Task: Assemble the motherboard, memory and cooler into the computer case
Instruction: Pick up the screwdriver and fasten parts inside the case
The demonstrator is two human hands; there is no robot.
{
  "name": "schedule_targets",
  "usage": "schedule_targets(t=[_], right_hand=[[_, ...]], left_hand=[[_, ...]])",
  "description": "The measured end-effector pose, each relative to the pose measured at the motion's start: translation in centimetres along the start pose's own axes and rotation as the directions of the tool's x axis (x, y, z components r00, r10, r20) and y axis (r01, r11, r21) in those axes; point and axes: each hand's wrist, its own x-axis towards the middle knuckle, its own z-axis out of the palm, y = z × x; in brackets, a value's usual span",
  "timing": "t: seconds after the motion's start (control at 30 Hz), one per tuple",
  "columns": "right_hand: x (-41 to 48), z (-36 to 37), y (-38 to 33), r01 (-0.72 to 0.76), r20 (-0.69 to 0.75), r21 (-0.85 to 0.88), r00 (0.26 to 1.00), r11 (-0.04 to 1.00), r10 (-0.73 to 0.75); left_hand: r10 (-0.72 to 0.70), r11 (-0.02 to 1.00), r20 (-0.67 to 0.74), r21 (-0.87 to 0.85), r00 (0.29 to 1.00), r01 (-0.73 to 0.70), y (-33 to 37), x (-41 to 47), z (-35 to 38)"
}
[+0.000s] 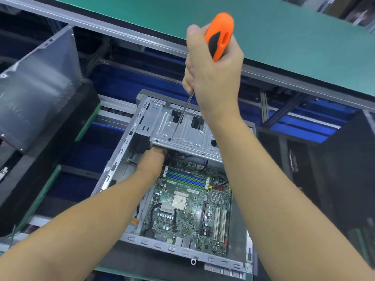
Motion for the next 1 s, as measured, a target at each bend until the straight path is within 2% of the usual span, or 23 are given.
schedule_targets(t=[0.27, 0.37, 0.47, 0.53, 0.63, 0.7, 0.8, 0.9, 1.0], right_hand=[[-0.1, -0.6, 1.2, -0.027, -0.007, 0.010, 1.000, 1.000, 0.027], [-0.2, -0.7, 1.6, -0.046, -0.008, 0.011, 0.999, 0.999, 0.046], [0.0, -0.3, 2.5, -0.058, 0.002, -0.014, 0.998, 0.998, 0.058], [0.1, 0.2, 3.1, -0.065, 0.031, -0.060, 0.997, 0.996, 0.067], [-0.1, 1.0, 4.5, -0.098, 0.068, -0.115, 0.992, 0.989, 0.107], [-0.4, 1.4, 5.5, -0.117, 0.073, -0.141, 0.989, 0.983, 0.128], [-0.8, 1.5, 6.9, -0.124, 0.065, -0.150, 0.989, 0.981, 0.135], [-0.9, 1.3, 7.3, -0.130, 0.025, -0.124, 0.991, 0.984, 0.134], [-0.7, 1.1, 7.0, -0.122, 0.007, -0.085, 0.992, 0.989, 0.123]], left_hand=[[-0.014, 0.999, -0.010, -0.039, 1.000, 0.014, 0.0, -0.8, -0.1], [-0.089, 0.993, 0.045, -0.072, 0.995, 0.093, 0.0, -1.2, -0.4], [-0.208, 0.956, 0.101, -0.191, 0.973, 0.224, -0.6, -1.5, -0.5], [-0.299, 0.884, 0.113, -0.341, 0.947, 0.320, -0.9, -1.7, -0.3], [-0.406, 0.677, 0.174, -0.602, 0.897, 0.424, -0.9, -2.0, 0.2], [-0.449, 0.562, 0.220, -0.684, 0.866, 0.466, -0.8, -2.1, 0.4], [-0.456, 0.485, 0.244, -0.738, 0.856, 0.469, -0.7, -1.9, 0.8], [-0.438, 0.490, 0.240, -0.745, 0.866, 0.454, -0.5, -2.0, 0.8], [-0.401, 0.589, 0.189, -0.696, 0.897, 0.410, -0.3, -2.2, 0.8]])
